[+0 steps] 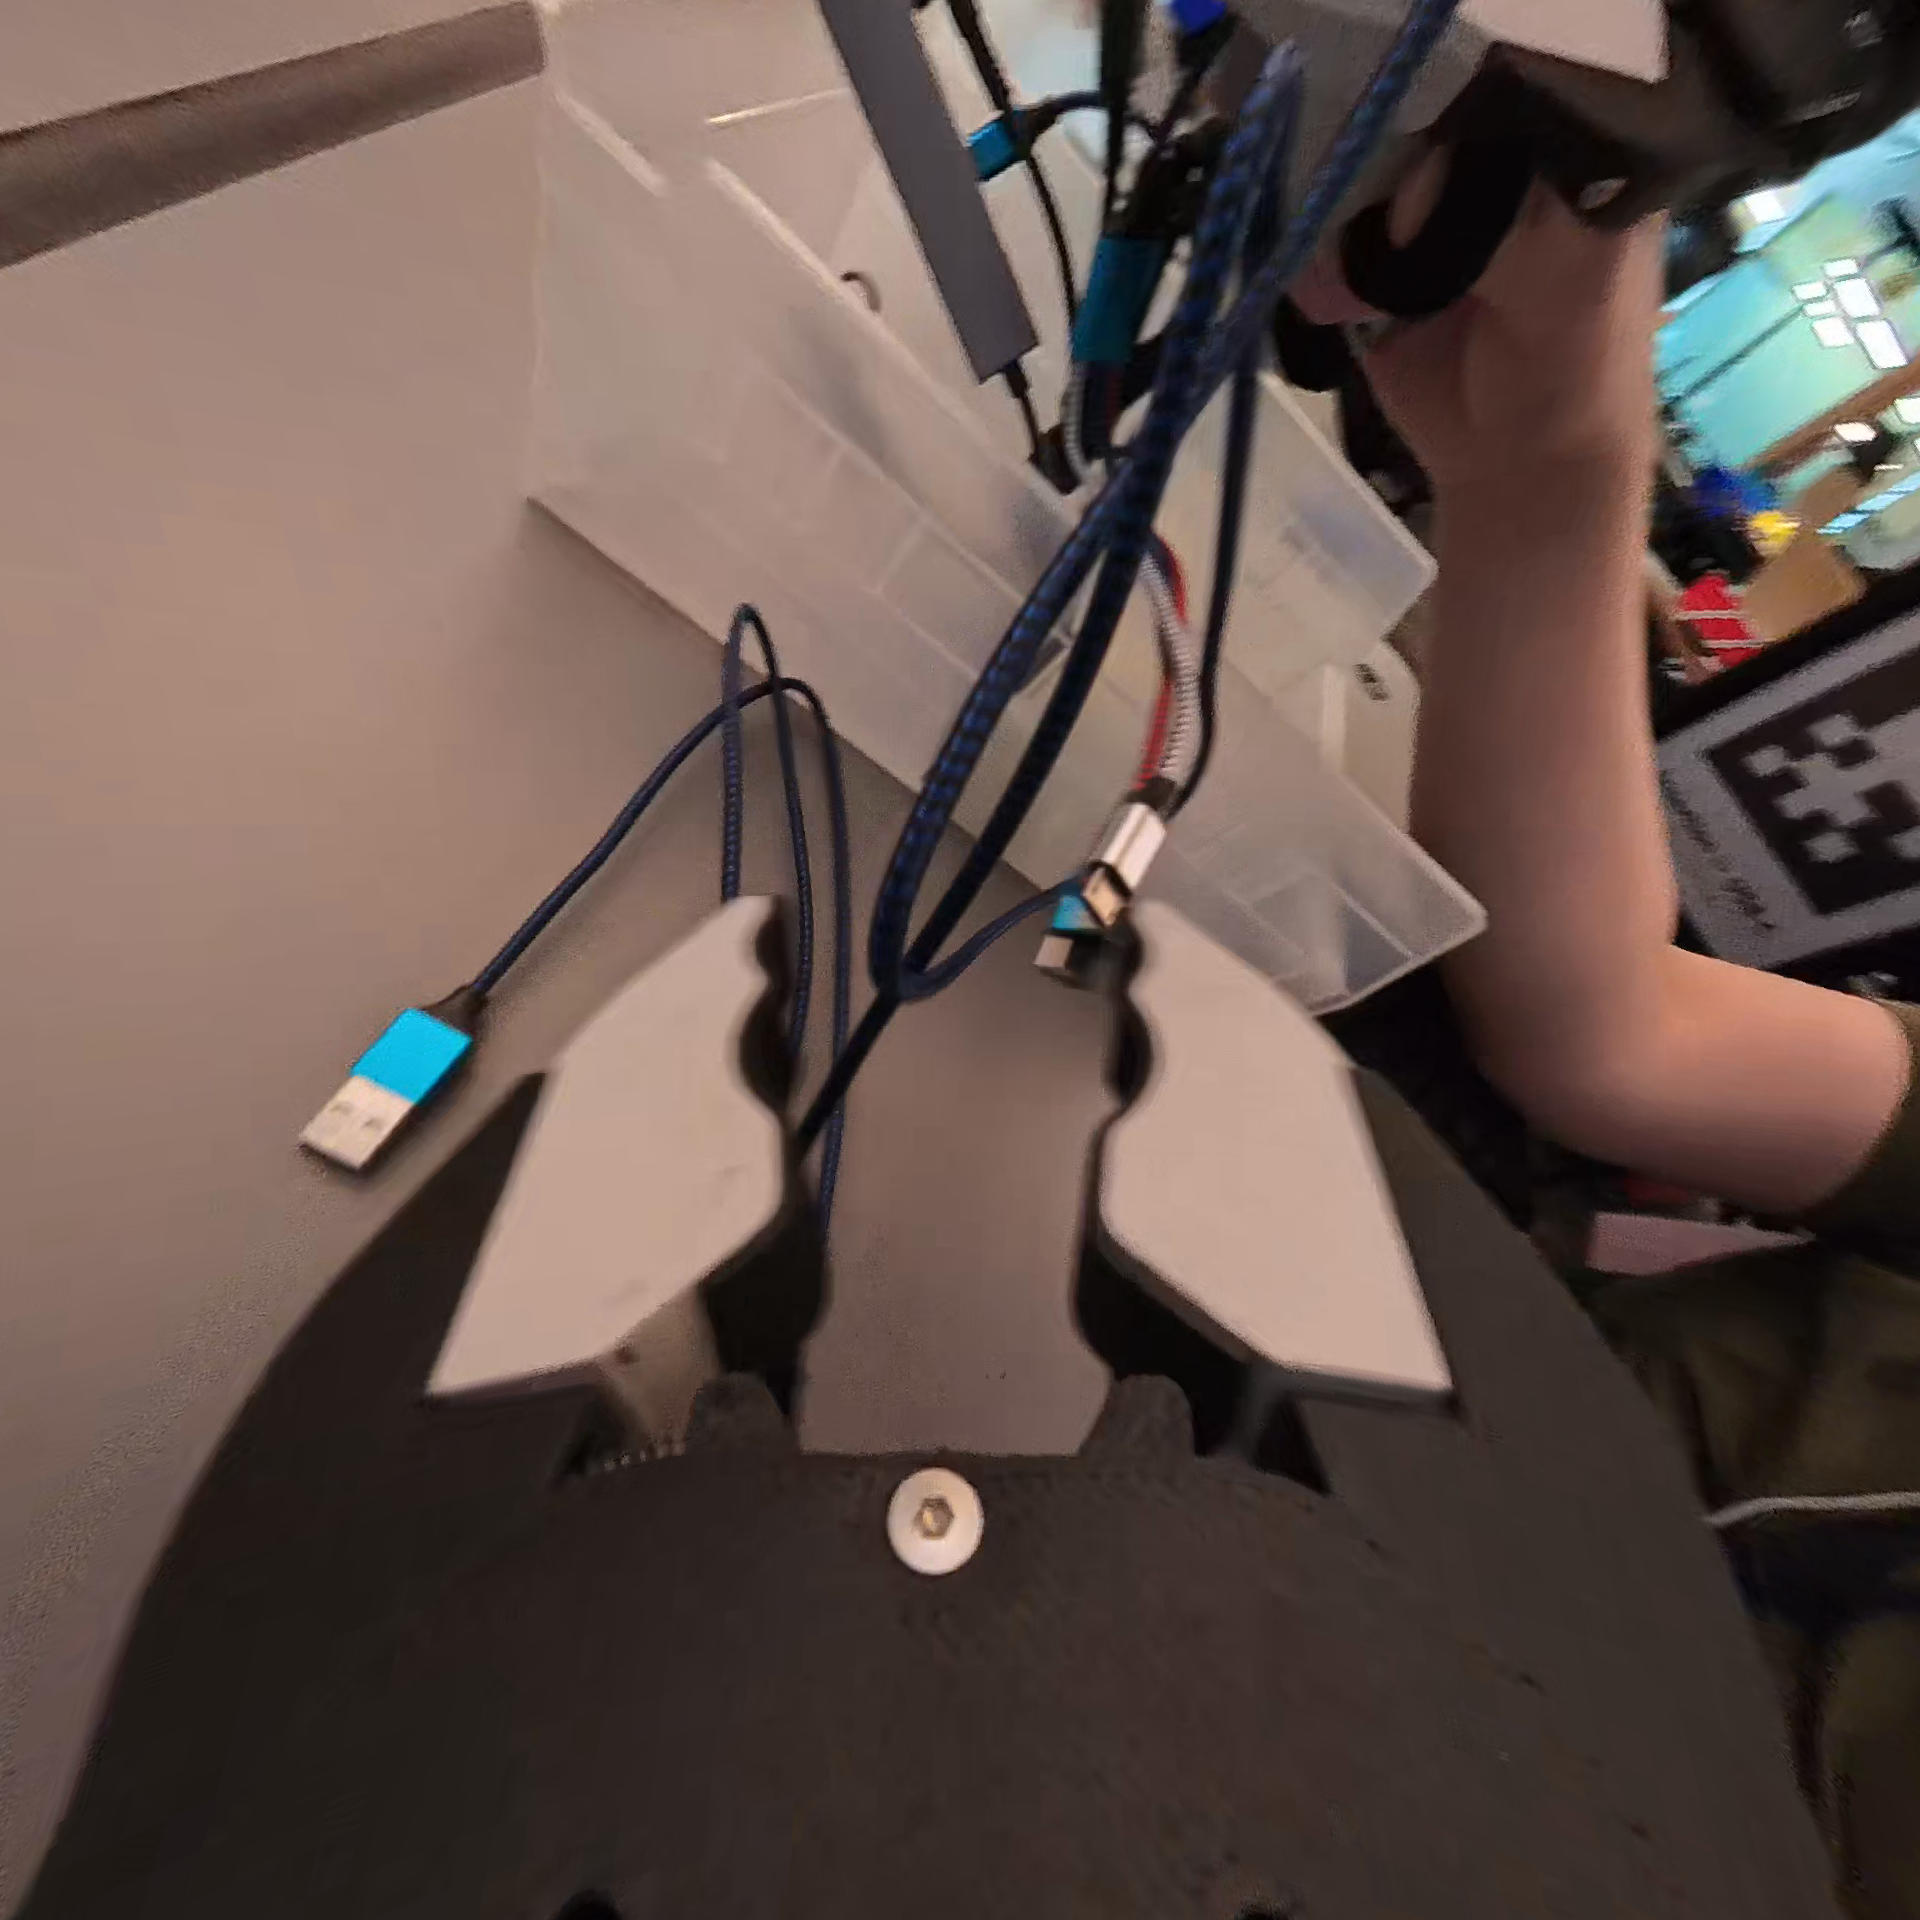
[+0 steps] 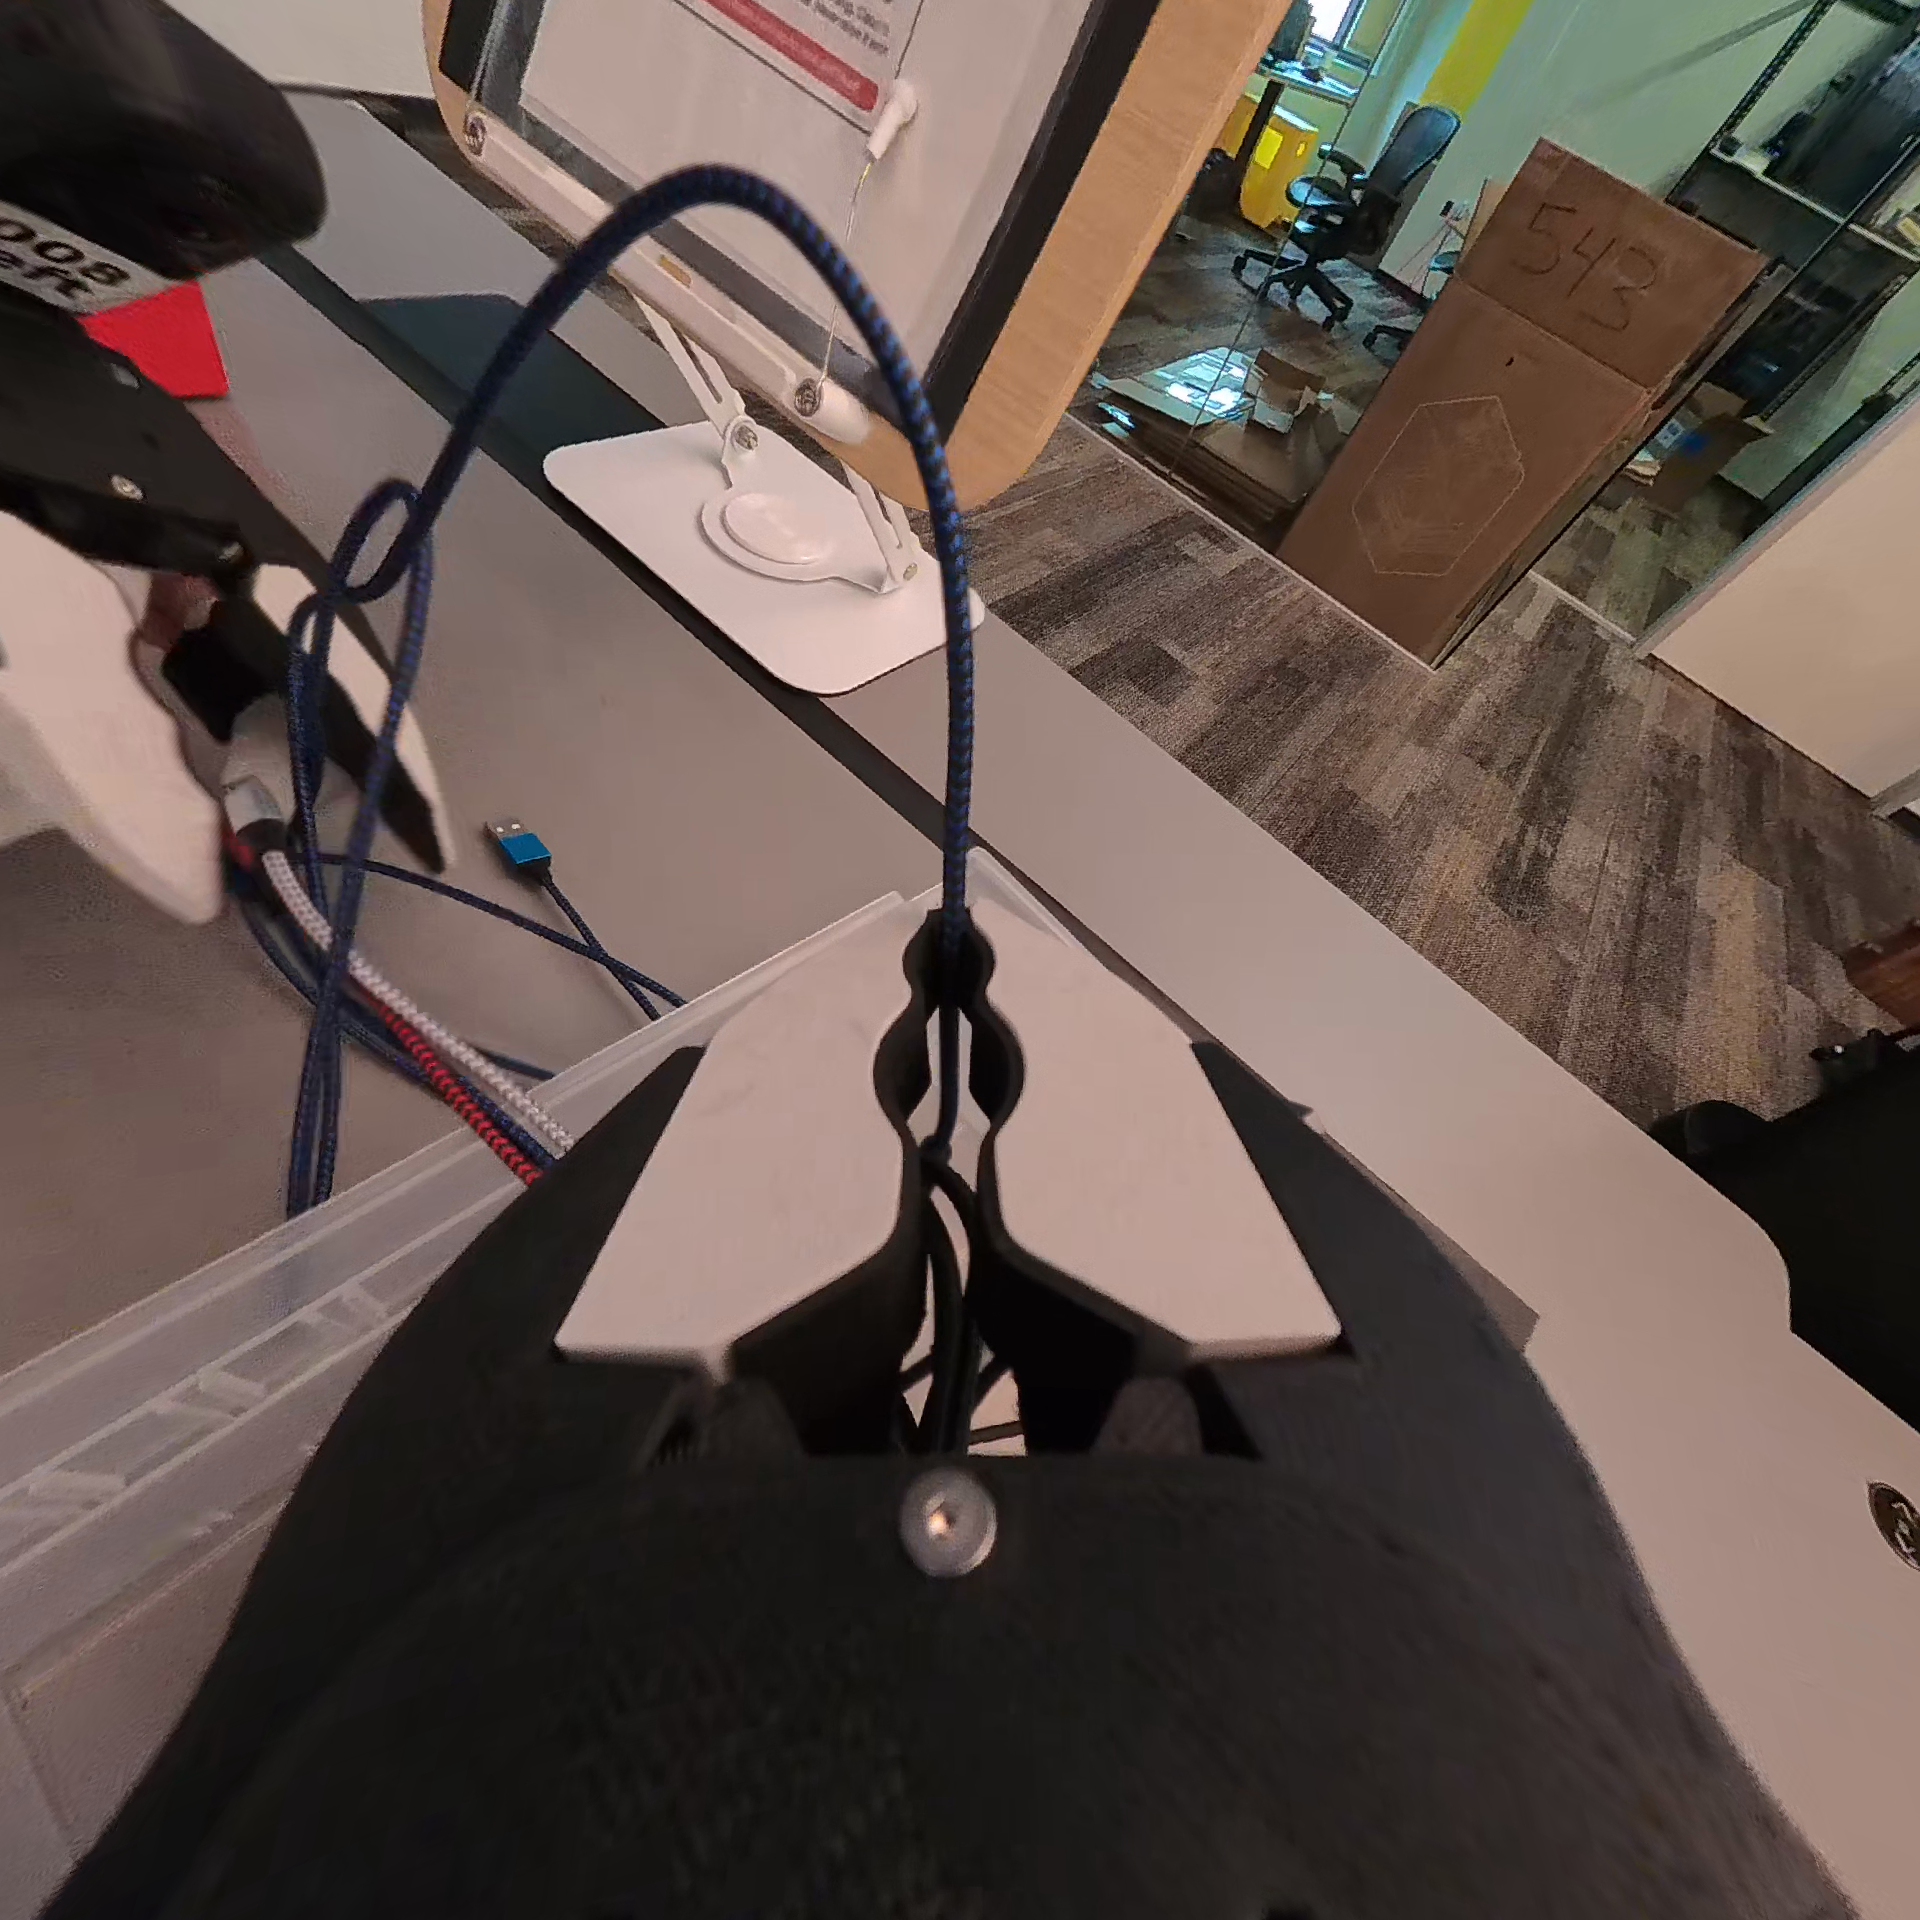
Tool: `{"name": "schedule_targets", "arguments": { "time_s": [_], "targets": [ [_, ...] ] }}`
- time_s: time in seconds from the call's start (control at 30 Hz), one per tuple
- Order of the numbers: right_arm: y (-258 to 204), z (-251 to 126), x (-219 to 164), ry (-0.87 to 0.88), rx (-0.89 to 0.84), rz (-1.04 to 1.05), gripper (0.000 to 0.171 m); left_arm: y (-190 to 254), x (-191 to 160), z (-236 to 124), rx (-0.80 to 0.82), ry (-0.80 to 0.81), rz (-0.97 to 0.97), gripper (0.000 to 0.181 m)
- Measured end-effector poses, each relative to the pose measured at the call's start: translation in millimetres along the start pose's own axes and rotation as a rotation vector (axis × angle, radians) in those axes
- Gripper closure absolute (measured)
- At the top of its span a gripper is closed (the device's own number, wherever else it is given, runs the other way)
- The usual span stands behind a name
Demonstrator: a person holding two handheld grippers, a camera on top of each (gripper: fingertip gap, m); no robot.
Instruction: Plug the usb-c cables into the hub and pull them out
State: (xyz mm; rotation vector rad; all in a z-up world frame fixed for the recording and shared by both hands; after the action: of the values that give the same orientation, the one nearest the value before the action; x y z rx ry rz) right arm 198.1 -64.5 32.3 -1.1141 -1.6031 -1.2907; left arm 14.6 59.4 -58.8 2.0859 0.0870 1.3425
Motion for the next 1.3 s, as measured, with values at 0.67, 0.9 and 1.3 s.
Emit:
{"name": "schedule_targets", "arguments": {
  "time_s": [0.67, 0.9, 1.3],
  "targets": [
    [9, -50, 16, 0.063, -0.024, -0.037, 0.112, 100, 150, 8, 0.275, -0.445, 0.387, 0.172],
    [-20, -45, 54, 0.256, 0.122, 0.171, 0.047, 125, 185, 71, 0.372, -0.565, 0.332, 0.172],
    [1, -23, 30, 0.053, 0.078, 0.399, 0.167, 146, 207, 120, 0.29, -0.517, 0.285, 0.144]
  ]
}}
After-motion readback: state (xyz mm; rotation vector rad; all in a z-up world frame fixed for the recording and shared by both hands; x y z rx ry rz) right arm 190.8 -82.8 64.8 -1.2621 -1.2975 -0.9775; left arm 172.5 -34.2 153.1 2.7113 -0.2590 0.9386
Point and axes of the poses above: each gripper's, where its closed fingertips meet, z out along the fingers, x out of its top, y = z × x across the jaws, the point moved 7 cm from there along -z, back along the fingers, and after that the axes turned 11 degrees about y, right-handed, at the moved point
